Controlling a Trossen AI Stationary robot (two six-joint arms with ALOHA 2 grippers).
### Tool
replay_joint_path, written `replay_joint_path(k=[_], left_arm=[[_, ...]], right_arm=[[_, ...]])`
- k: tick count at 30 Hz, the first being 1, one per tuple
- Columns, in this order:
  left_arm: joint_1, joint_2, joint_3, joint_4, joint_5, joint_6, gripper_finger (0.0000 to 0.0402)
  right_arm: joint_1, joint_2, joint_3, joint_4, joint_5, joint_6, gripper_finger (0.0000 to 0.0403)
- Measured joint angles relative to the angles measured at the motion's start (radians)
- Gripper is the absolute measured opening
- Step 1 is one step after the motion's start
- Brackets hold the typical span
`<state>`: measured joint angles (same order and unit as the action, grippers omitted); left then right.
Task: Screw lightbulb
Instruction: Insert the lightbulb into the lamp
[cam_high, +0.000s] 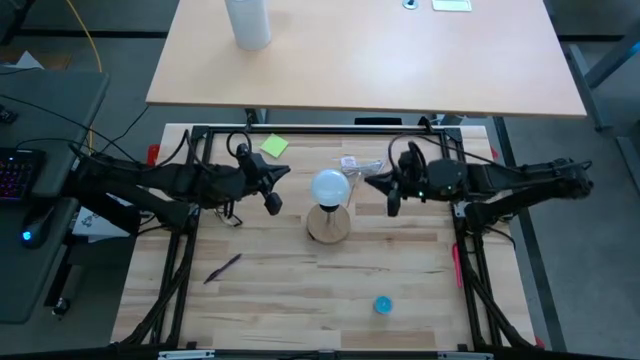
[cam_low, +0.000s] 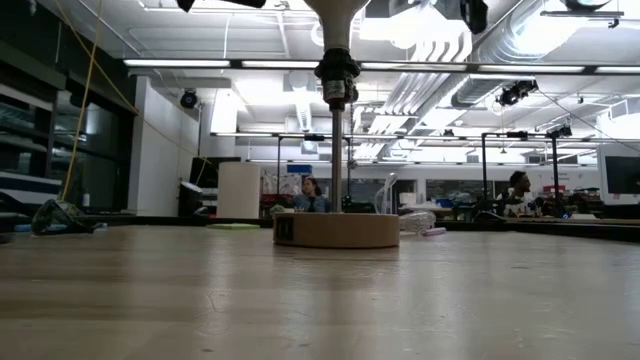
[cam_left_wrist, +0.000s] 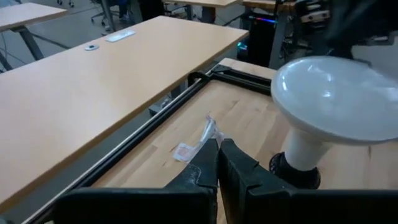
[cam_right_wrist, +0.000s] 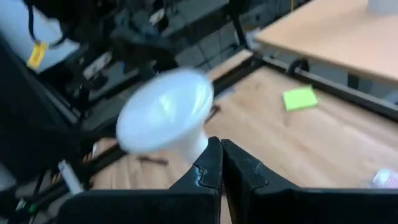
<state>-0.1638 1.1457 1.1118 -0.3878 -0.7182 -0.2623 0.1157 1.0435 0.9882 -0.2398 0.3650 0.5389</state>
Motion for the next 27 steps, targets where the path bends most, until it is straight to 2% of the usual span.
replay_joint_path(k=[8,17,23,27], left_arm=[[0.000,-0.001,0.000,0.049,0.062,0.033,0.0000],[-0.022,-0.040,0.000,0.049,0.086,0.030,0.0000],[-0.117,-0.054,0.000,0.057,0.157,0.014,0.0000],[-0.206,-0.007,0.002,0.148,0.157,-0.017,0.0000]], right_arm=[[-0.085,0.000,0.000,0.035,-0.057,-0.051,0.0000],[-0.103,0.000,0.000,0.036,-0.093,-0.072,0.0000],[-0.140,0.001,0.000,0.067,-0.107,-0.069,0.0000],[-0.181,0.026,0.000,0.129,-0.147,-0.069,0.0000]])
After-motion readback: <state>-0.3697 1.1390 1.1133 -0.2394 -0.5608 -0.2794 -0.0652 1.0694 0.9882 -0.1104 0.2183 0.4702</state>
